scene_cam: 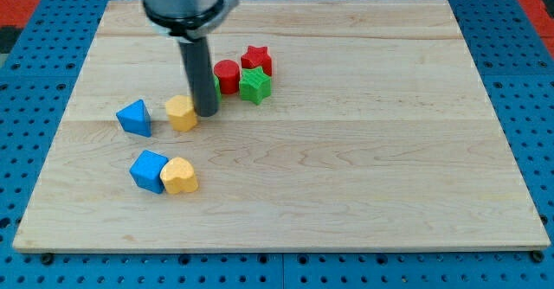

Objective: Move the green star top right to the red circle

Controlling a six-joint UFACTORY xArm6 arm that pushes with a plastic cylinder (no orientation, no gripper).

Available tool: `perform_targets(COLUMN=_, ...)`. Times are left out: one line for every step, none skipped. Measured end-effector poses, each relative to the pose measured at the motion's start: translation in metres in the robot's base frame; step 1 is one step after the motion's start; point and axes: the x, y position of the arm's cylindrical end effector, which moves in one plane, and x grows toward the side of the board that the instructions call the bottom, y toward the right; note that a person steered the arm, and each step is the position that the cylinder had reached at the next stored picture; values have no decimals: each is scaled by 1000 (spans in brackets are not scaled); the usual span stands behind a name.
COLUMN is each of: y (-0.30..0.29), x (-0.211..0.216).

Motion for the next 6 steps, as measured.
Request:
perform_targets(y=-3, x=0)
perform_targets(y=25, x=0)
perform_targets(y=73, x=-8)
perform_targets(y=107, x=-29)
perform_targets(y=107, x=-51)
perform_targets(y=79, x=-52)
